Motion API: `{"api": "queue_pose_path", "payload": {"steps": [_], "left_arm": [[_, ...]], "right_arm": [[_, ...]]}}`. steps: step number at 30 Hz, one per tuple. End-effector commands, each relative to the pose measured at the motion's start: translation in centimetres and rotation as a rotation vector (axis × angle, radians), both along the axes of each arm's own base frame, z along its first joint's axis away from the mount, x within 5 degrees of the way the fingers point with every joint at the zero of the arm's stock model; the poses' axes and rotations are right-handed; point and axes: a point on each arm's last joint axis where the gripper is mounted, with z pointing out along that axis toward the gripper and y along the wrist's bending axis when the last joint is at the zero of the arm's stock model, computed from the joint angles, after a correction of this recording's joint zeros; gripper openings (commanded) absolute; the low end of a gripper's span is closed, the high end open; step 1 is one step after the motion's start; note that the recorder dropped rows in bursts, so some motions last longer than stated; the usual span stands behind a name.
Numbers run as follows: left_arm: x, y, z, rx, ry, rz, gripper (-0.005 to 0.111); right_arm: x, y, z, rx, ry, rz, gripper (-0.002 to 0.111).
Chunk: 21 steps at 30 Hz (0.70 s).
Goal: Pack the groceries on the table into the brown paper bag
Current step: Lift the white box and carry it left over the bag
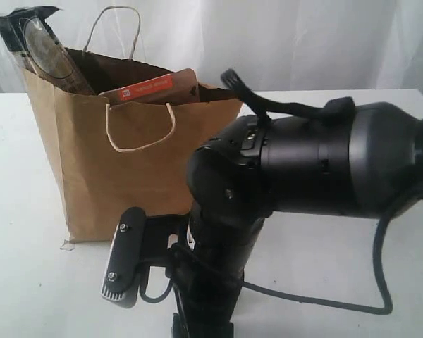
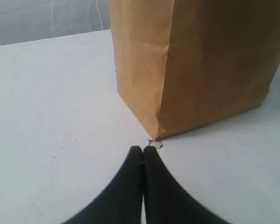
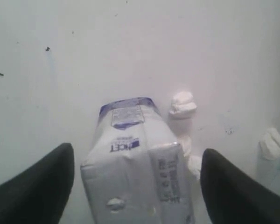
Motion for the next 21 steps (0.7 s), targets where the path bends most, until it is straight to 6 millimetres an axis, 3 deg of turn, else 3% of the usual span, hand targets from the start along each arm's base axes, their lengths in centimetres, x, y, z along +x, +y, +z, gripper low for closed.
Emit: {"api": "queue_pose_path", "payload": {"steps": [1,2,3,4,5,6,10,12,15,16,18,21], "left_arm": [[0.0,0.0,-0.1,-0.011,0.004,0.006,0.000],[0.0,0.0,-0.1,-0.011,0.004,0.006,0.000],[0.0,0.0,-0.1,-0.011,0.004,0.006,0.000],[0.0,0.0,-0.1,-0.011,0.004,0.006,0.000],[0.0,0.0,-0.1,-0.011,0.004,0.006,0.000],[0.0,0.0,-0.1,-0.011,0.004,0.006,0.000],[0.0,0.0,-0.1,-0.011,0.004,0.006,0.000],[0.0,0.0,-0.1,-0.011,0.004,0.006,0.000],[0.0,0.0,-0.1,-0.011,0.004,0.006,0.000],[0.0,0.0,-0.1,-0.011,0.004,0.006,0.000],[0.0,0.0,-0.1,-0.011,0.004,0.006,0.000],[0.0,0.0,-0.1,-0.011,0.004,0.006,0.000]], "right_arm": [[0.0,-0.3,-0.7,-0.040,0.039,0.000,0.062],[-0.1,-0.3,-0.7,-0.042,0.050,-0.007,0.056],[-0.2,-0.4,-0.7,-0.055,0.063,-0.009,0.038],[-0.2,-0.5,-0.7,-0.061,0.069,-0.014,0.027],[-0.2,-0.7,-0.4,-0.057,0.074,-0.050,0.007],[-0.1,-0.8,0.0,-0.040,0.069,-0.078,0.000],[0.2,-1.9,4.7,0.159,-0.039,-0.229,0.000],[0.0,-3.6,9.2,0.302,-0.140,-0.322,0.000],[-0.3,-5.3,13.9,0.420,-0.286,-0.355,0.000],[-0.4,-5.6,16.3,0.511,-0.355,-0.360,0.000],[-0.2,-5.3,19.4,0.671,-0.432,-0.349,0.000],[0.4,-4.4,21.3,0.772,-0.484,-0.334,0.000]]}}
